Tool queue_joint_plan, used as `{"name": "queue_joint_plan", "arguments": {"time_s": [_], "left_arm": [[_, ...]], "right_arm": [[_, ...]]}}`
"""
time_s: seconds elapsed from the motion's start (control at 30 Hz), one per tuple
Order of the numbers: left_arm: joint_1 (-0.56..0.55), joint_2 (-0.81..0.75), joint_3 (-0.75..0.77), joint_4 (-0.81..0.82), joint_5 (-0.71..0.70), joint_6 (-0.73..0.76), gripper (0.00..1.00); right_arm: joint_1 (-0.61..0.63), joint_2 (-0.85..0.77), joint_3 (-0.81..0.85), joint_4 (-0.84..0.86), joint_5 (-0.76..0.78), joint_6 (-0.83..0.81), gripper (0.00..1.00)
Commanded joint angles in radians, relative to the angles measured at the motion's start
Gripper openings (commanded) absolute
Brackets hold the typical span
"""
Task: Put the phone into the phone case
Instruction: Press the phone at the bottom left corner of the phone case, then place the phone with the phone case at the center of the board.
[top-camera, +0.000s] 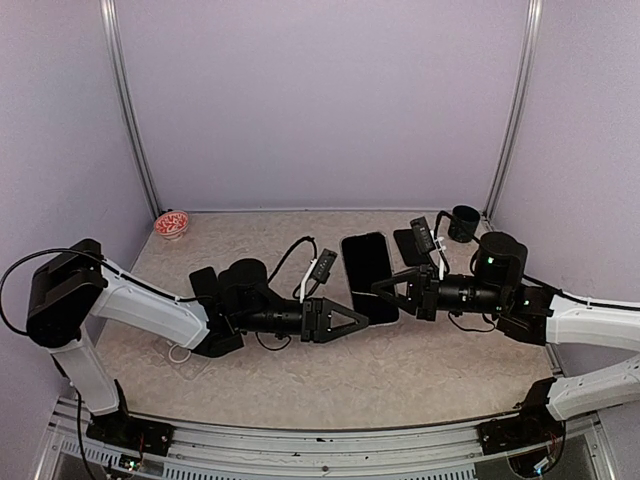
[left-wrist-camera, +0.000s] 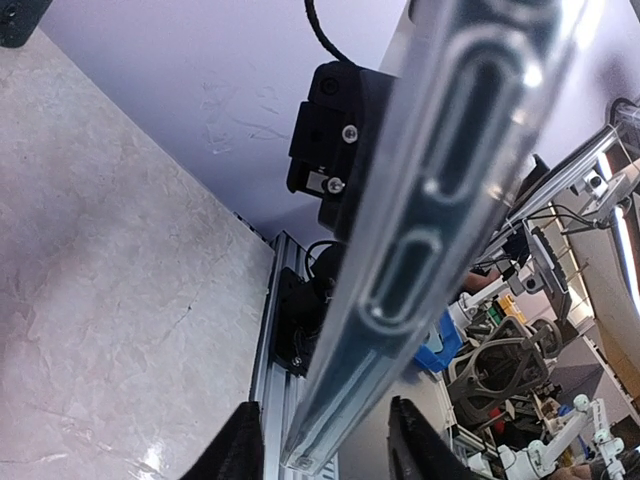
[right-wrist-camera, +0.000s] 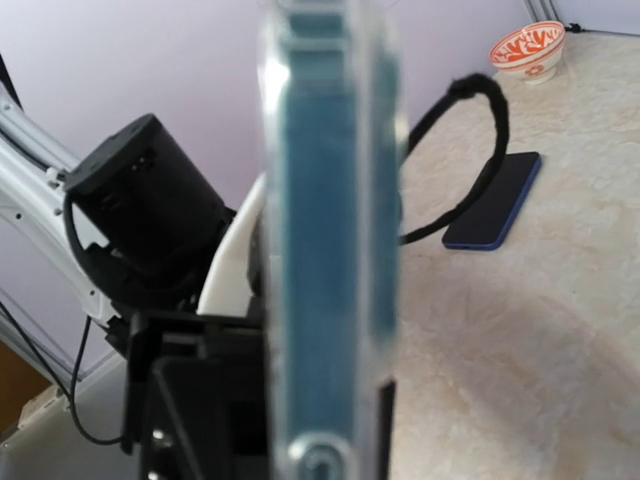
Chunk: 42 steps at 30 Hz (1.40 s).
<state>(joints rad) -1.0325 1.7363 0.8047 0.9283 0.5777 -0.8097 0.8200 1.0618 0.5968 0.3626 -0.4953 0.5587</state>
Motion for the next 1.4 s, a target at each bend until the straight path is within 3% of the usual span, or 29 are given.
{"name": "queue_joint_plan", "arguments": {"time_s": [0.0, 0.13, 0.17, 0.23, 0.27, 0.67, 1.37], "left_arm": [[0.017, -0.030, -0.023, 0.004, -0.013, -0.001, 0.48], [0.031, -0.061, -0.041, -0.018, -0.030, 0.014, 0.56], [0.033, -0.071, -0.049, -0.021, -0.035, 0.016, 0.62], [0.037, -0.089, -0.066, -0.024, -0.050, 0.023, 0.90], [0.039, -0.097, -0.073, -0.028, -0.054, 0.027, 0.98], [0.085, -0.240, -0.144, -0.158, -0.107, 0.096, 0.99], [0.132, -0.322, -0.203, -0.195, -0.118, 0.110, 0.99]], "right_arm": [[0.001, -0.011, 0.010, 0.059, -0.007, -0.005, 0.00], [-0.001, -0.007, 0.017, 0.049, -0.005, 0.005, 0.00], [-0.002, -0.004, 0.020, 0.043, -0.001, 0.008, 0.00], [-0.006, 0.006, 0.028, 0.028, 0.005, 0.013, 0.00], [-0.008, 0.010, 0.032, 0.021, 0.007, 0.015, 0.00], [-0.064, 0.047, 0.059, -0.062, 0.003, 0.034, 0.00], [-0.430, 0.170, 0.078, -0.355, -0.210, -0.034, 0.00]]}}
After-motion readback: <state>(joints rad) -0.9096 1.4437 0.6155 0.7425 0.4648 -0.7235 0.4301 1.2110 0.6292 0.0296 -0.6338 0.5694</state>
